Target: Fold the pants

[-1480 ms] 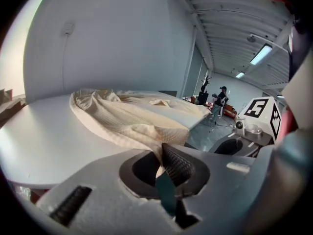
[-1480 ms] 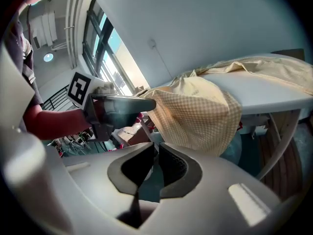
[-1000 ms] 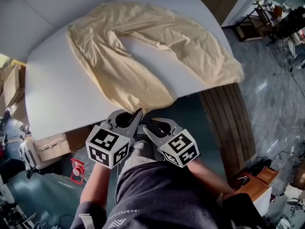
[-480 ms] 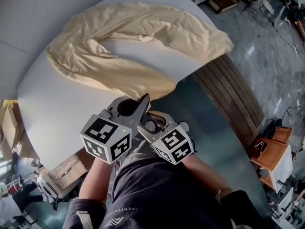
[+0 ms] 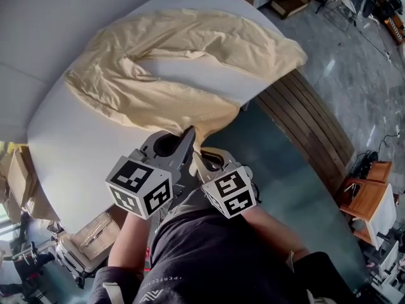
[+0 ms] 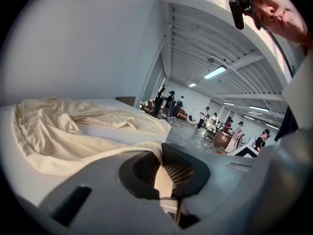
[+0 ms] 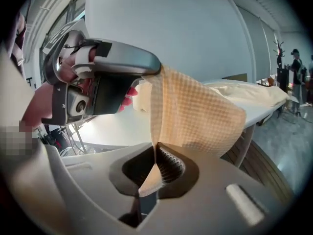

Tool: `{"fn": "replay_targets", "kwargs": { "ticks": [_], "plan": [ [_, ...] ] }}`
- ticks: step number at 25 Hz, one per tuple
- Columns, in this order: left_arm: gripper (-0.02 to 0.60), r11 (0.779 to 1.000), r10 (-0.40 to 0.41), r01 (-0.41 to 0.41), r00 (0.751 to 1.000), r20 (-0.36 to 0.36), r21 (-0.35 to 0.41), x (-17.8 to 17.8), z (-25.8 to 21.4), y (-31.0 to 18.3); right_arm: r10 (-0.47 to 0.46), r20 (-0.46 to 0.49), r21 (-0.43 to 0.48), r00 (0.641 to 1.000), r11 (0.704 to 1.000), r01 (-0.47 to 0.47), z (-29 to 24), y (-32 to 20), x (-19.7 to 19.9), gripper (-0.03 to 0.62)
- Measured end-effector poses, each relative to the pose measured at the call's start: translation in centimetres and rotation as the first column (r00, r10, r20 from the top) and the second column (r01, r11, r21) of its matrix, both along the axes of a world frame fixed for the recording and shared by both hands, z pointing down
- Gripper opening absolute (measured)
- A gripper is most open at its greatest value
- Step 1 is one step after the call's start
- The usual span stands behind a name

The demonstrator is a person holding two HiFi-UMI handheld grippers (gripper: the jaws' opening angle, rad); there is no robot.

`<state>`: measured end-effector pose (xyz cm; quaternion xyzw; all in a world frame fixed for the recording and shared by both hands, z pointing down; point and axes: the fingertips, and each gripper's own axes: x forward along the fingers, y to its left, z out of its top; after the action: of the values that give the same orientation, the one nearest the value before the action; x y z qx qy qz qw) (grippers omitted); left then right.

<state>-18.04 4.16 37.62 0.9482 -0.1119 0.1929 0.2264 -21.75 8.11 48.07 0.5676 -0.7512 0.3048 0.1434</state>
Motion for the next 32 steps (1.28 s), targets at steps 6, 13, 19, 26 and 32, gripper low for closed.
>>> {"fn": "replay_targets", "kwargs": {
  "ticks": [6,13,19,26,32],
  "plan": [
    [0.011,0.997,-0.023,0.020,0.999,0.036,0.069,-1.1,1.0,-0.5,-0.067,-0.039,-0.032,0.997,0.997,0.066,-1.3,1.8,1.5,0.005],
    [0.053,0.998,-0.038,0.036,0.998,0.043,0.045,-1.6,1.5,0.8,-0.069,-0.090,-0.046,0.994,0.997,0.065,-4.6,3.5,5.3,0.005],
    [0.099,0.999,-0.026,0.024,0.997,0.068,0.033,-2.2,2.7,3.0,-0.098,-0.122,-0.028,0.988,0.995,0.095,-7.0,4.8,6.7,0.005],
    [0.137,0.999,-0.014,0.011,0.998,0.056,0.039,-3.0,2.6,4.8,-0.100,-0.172,-0.019,0.980,0.995,0.098,-7.5,4.6,7.3,0.005],
    [0.318,0.998,0.003,-0.004,1.000,0.017,0.057,-2.8,1.8,5.0,-0.060,-0.185,0.001,0.981,0.998,0.062,-8.3,4.0,7.9,0.005]
  ]
}}
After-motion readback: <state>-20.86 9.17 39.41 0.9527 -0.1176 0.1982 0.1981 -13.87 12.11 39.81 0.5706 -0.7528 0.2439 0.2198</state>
